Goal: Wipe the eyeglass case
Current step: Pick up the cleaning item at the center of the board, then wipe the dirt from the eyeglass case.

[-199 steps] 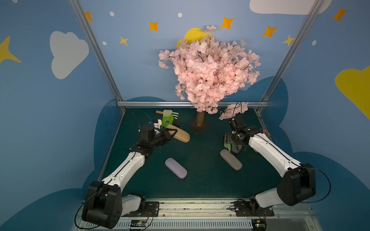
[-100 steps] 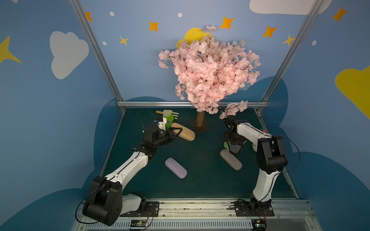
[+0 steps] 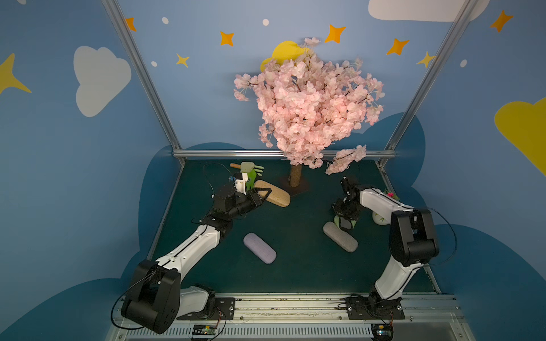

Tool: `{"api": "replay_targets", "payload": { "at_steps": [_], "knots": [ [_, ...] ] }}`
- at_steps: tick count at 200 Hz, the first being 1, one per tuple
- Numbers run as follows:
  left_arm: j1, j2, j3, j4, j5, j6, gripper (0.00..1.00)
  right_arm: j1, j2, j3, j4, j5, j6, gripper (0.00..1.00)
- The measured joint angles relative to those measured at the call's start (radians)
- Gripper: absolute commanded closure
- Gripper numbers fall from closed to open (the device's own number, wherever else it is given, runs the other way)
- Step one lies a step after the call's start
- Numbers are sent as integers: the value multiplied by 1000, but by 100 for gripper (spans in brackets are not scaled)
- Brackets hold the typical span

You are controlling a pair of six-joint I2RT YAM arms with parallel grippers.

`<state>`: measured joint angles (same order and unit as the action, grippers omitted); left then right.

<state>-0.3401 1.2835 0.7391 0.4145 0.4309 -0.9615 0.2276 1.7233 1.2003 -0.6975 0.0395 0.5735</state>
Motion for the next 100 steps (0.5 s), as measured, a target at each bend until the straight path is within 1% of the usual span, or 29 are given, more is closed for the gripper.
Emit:
{"api": "replay_targets", "payload": {
  "at_steps": [19,37,51,70,100],
  "knots": [
    [-19,0,-14,21,-25,-3,97,3,-156,-28,6,-1,-18,99],
    [-42,0,-36,49,-58,-13,97,14,-294,-43,22,-31,-35,100],
    [-59,0,-56,66,-88,-19,97,52,-376,-60,35,-56,-35,100],
    [-79,0,-77,80,-124,-33,97,183,-433,-70,35,-73,-27,100],
    [-106,17,-85,106,-154,-56,97,421,-439,-47,42,-81,-12,100]
  ]
}}
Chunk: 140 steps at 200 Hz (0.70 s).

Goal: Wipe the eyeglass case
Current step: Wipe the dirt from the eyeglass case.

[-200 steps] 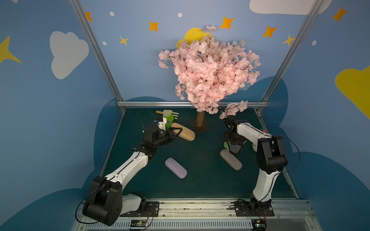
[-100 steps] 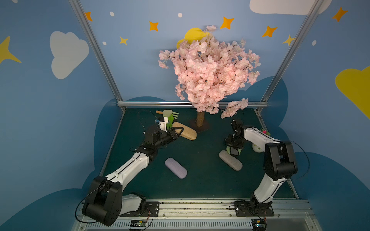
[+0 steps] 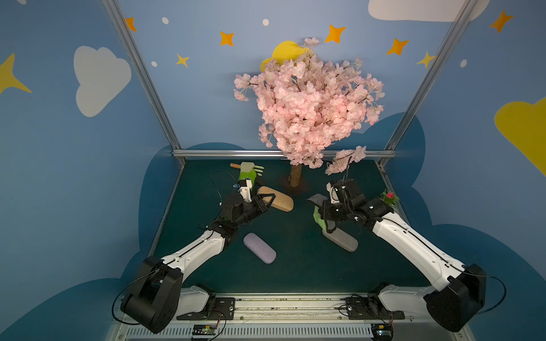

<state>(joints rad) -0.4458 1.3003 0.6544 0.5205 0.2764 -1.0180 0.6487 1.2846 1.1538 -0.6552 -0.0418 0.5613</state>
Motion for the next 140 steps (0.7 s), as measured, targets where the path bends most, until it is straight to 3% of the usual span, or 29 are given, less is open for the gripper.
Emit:
{"api": "replay_targets", "payload": {
  "at_steps": [22,49,89,140],
  "knots": [
    [-34,47,4,26,-3,-23,97,122,19,80,27,15,2,100],
    [-93,119,26,42,8,-52,97,178,72,174,129,43,8,100],
    [-130,115,30,78,15,-89,97,182,176,166,180,71,82,100],
    [-91,30,-3,64,-21,-101,97,132,99,39,154,148,109,100]
  ]
}}
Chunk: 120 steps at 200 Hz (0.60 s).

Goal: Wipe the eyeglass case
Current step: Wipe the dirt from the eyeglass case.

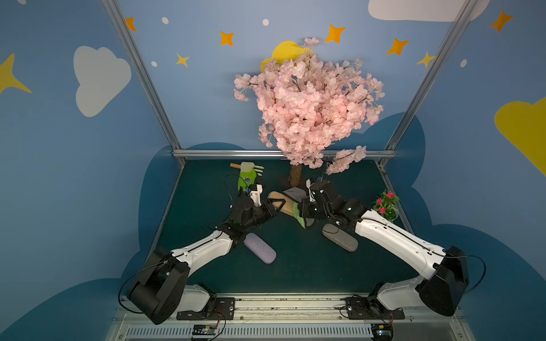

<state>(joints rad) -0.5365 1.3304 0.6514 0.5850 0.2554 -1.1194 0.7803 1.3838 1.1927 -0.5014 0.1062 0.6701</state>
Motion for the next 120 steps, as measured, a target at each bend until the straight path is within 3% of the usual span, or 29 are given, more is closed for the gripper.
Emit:
{"api": "replay_targets", "payload": {
  "at_steps": [26,77,120],
  "knots": [
    [14,-43,2,55,-10,-8,97,-17,-26,5,-56,48,-17,100],
    [16,28,3,129,-23,-49,97,109,57,194,-119,110,-47,100],
    [-9,57,12,93,35,-44,97,161,16,215,-83,119,-96,100]
  ]
}}
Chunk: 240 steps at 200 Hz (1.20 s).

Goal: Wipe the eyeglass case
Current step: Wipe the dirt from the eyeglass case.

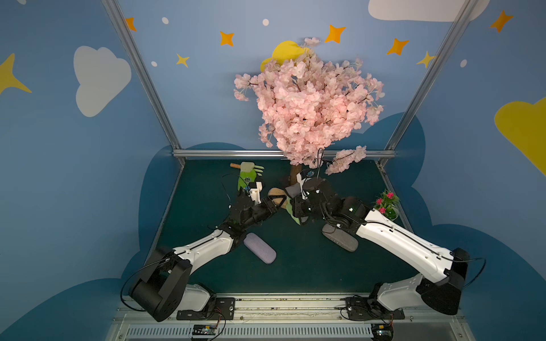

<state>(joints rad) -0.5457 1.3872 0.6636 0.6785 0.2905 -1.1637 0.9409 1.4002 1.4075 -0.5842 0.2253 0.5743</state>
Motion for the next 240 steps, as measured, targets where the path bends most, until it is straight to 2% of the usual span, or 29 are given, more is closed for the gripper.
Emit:
{"api": "replay_targets", "payload": {
  "at_steps": [39,86,112,139,165,188,211,240],
  "knots": [
    [-33,93,95,23,70,-8,97,-11,3,-2,23,29,8,100],
    [6,62,101,-80,140,70,97,-104,-85,-220,74,12,66,100],
    [57,18,125,-138,254,194,97,-222,-149,-274,-2,-41,21,100],
    [52,-19,212,-231,370,433,97,-312,-157,-169,-101,-130,-37,100],
    [14,-39,229,-333,407,672,97,-281,-156,-39,-103,-225,-36,100],
    [-26,-19,248,-440,397,824,97,-172,-132,24,-67,-247,-15,100],
    [-49,-6,256,-484,375,892,97,-84,-82,35,-22,-239,22,100],
    [-57,-6,249,-519,310,905,97,-77,-68,-26,47,-203,85,100]
  ]
}}
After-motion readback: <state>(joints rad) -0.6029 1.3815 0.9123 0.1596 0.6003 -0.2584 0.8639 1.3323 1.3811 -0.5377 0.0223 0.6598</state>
